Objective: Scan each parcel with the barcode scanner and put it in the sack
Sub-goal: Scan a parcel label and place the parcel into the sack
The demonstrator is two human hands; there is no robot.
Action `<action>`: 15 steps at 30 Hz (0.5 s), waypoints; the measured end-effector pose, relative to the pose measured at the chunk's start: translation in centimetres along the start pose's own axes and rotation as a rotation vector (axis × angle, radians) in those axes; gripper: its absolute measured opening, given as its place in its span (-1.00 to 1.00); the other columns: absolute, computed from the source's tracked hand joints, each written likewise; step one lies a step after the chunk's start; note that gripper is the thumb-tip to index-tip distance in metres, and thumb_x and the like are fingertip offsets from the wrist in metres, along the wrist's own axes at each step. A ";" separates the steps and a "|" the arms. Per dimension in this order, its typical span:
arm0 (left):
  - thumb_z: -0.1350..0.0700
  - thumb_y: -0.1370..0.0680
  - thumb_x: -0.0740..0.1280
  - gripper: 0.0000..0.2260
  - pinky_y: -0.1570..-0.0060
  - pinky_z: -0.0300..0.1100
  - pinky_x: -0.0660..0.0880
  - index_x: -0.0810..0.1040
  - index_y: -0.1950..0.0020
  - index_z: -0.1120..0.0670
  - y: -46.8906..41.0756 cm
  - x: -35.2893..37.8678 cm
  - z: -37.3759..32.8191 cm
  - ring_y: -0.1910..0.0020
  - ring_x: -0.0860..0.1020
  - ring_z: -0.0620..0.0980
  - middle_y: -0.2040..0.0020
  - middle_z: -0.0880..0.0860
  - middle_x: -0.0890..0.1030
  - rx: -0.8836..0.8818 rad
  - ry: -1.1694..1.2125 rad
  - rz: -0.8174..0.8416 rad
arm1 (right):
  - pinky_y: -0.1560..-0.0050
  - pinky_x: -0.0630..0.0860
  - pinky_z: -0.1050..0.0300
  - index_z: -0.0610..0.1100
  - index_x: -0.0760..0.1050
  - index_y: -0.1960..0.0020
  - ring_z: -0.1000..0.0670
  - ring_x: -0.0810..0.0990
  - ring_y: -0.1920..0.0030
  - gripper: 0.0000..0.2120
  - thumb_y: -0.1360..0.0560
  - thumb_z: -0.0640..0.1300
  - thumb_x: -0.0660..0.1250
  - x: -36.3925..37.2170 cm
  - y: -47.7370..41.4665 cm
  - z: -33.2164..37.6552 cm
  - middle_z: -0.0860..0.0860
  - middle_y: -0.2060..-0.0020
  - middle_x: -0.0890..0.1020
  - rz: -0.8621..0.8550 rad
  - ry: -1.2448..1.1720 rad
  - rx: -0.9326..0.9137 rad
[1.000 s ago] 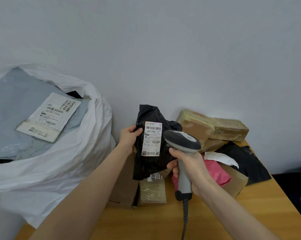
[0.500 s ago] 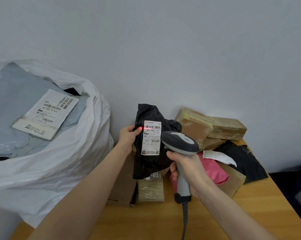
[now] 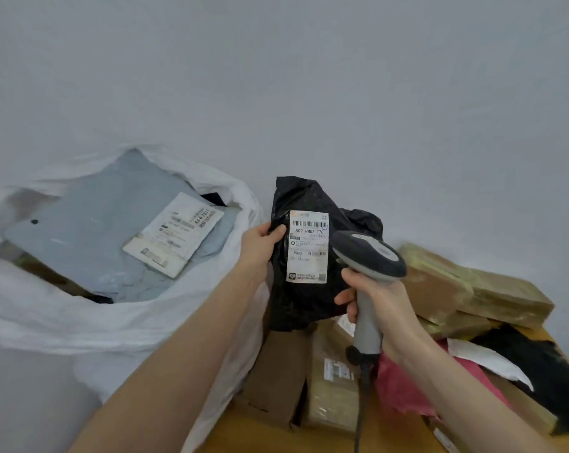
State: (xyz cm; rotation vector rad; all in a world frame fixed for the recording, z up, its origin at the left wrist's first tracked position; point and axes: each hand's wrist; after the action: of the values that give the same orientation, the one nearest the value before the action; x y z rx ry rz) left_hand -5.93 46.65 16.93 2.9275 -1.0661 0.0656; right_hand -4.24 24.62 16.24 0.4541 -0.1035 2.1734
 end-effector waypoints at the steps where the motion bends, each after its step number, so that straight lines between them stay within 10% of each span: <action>1: 0.26 -0.58 0.31 -0.90 0.39 -0.36 0.51 0.60 0.05 0.10 -0.4 -1.9 -2.2 0.35 0.64 -0.18 0.20 0.00 0.67 0.054 0.020 -0.045 | 0.55 0.42 0.18 -0.25 0.57 0.04 0.01 0.45 0.57 -0.92 -0.51 -0.22 0.39 1.7 -0.8 0.5 -0.15 0.46 0.60 0.032 -0.004 -0.020; 9: 0.26 -0.60 0.29 -0.88 0.11 -0.14 0.61 0.58 -0.10 0.19 -3.2 -21.5 -13.3 0.18 0.64 -0.02 0.07 0.10 0.66 0.312 0.106 -0.555 | 0.52 0.47 0.22 -0.18 0.56 0.12 0.05 0.48 0.55 -0.94 -0.49 -0.20 0.42 15.9 -5.5 1.5 -0.10 0.47 0.60 0.221 -0.068 -0.048; 15: 0.16 -0.55 0.34 -0.72 0.05 -0.11 0.48 0.52 -0.26 0.08 -3.7 -30.1 -10.0 0.06 0.56 0.04 -0.11 0.06 0.63 0.126 -0.300 -0.906 | 0.53 0.43 0.22 -0.24 0.55 0.16 0.04 0.45 0.59 -0.90 -0.48 -0.22 0.43 21.8 -7.2 -0.9 -0.12 0.49 0.59 0.253 -0.071 0.016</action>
State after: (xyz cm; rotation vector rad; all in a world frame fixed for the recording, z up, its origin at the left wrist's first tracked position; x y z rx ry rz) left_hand -26.86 69.22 25.42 3.2778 0.3518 -0.3372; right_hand -10.57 45.79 22.54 0.5528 -0.1922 2.4068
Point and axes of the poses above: each hand's wrist, its own y-axis away from the middle knuckle, its own x-axis out of the palm, z = x × y
